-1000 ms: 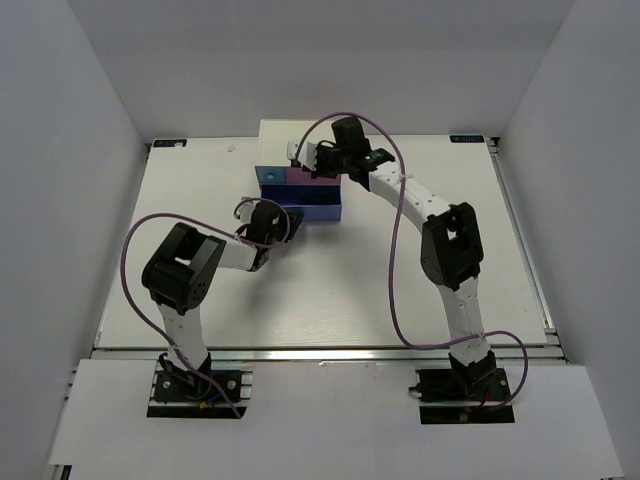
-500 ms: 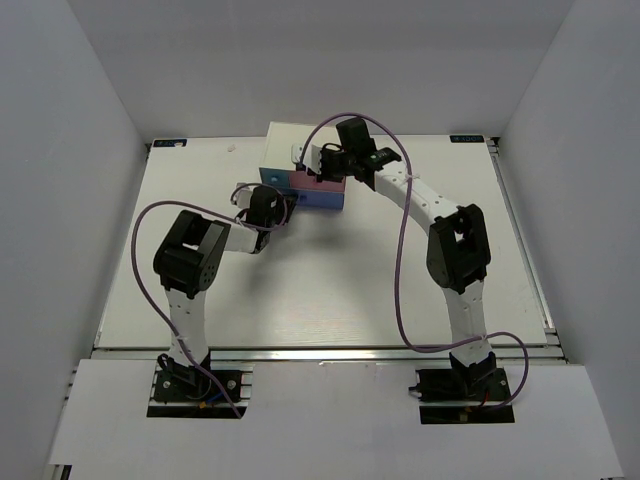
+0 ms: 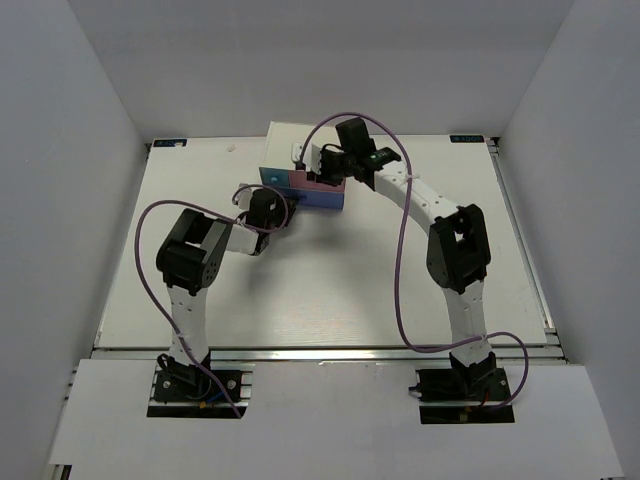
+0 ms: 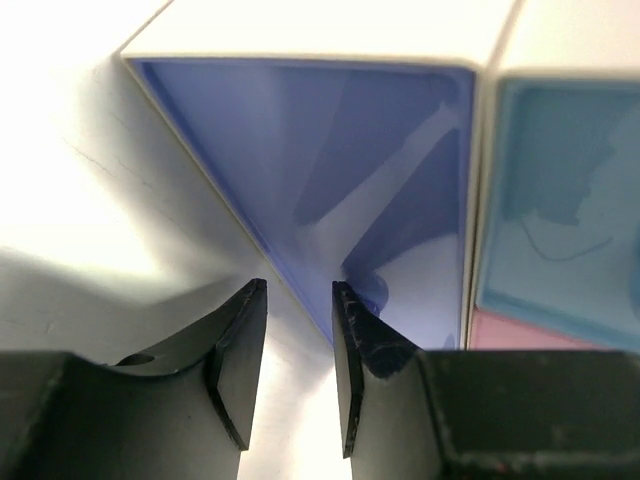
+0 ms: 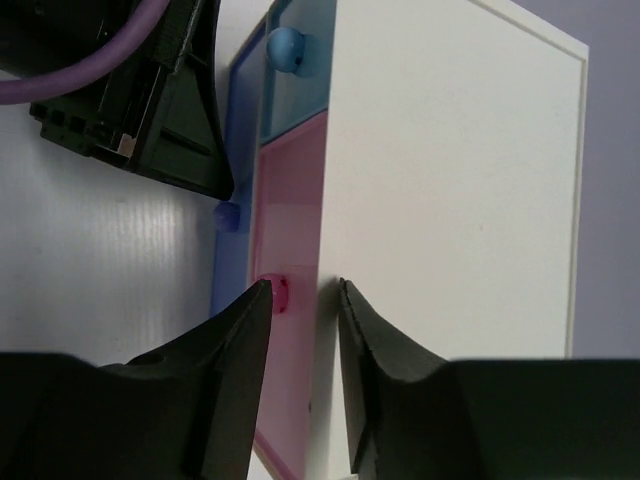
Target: Sort the tools into containers
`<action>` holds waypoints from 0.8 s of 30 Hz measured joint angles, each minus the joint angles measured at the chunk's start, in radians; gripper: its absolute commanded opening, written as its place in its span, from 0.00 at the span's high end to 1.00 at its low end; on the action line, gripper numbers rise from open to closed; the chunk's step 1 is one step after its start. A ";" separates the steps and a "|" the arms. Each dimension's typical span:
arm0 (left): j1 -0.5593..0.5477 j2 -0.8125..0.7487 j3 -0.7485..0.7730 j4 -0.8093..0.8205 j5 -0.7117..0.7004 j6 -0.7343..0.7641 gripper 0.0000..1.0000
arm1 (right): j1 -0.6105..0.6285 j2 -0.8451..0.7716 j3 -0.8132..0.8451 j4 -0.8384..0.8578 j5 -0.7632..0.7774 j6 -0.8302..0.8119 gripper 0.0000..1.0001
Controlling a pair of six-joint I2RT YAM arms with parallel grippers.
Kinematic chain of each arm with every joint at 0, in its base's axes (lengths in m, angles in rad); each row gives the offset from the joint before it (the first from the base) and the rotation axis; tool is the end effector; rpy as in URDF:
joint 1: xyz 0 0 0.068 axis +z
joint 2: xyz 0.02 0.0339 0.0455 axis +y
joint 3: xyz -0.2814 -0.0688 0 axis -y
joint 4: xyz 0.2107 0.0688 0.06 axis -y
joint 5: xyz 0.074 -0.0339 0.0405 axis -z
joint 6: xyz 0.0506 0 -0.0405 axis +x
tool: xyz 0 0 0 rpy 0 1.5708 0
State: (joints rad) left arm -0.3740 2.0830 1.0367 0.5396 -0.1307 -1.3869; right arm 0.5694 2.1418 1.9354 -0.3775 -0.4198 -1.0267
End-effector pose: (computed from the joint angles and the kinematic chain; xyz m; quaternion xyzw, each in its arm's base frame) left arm 0.3970 -0.1487 0.1462 -0.4461 0.7359 -0.3545 0.3658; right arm 0.4023 0.2820 0.2995 -0.6856 0.5307 0.0737 0.4928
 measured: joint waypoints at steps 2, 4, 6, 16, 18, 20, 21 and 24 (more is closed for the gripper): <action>0.000 -0.014 -0.025 0.024 0.005 0.019 0.55 | 0.000 -0.001 0.000 -0.008 -0.005 0.036 0.47; 0.001 -0.053 -0.068 0.032 0.009 0.050 0.52 | 0.000 -0.002 0.000 -0.020 -0.011 0.066 0.37; 0.002 -0.116 -0.121 0.037 0.010 0.083 0.48 | 0.000 -0.003 0.000 -0.028 -0.016 0.101 0.24; 0.004 -0.534 -0.282 -0.056 0.024 0.357 0.02 | -0.020 -0.058 -0.007 -0.027 0.028 0.298 0.11; 0.005 -0.634 -0.291 -0.103 0.046 0.439 0.02 | -0.028 -0.109 -0.031 -0.002 0.070 0.355 0.11; 0.006 -0.755 -0.312 -0.150 0.070 0.520 0.02 | -0.034 -0.185 -0.074 0.040 0.130 0.435 0.11; 0.006 -0.816 -0.327 -0.170 0.077 0.554 0.02 | -0.038 -0.230 -0.096 0.044 0.155 0.477 0.11; 0.006 -1.022 -0.363 -0.238 0.096 0.657 0.02 | -0.050 -0.341 -0.114 0.024 0.177 0.577 0.11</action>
State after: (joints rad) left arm -0.3683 1.0607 0.6735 0.3016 -0.0345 -0.7300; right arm 0.5190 1.8011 1.8214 -0.3538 -0.2432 -0.4500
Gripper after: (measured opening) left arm 0.980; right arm 0.894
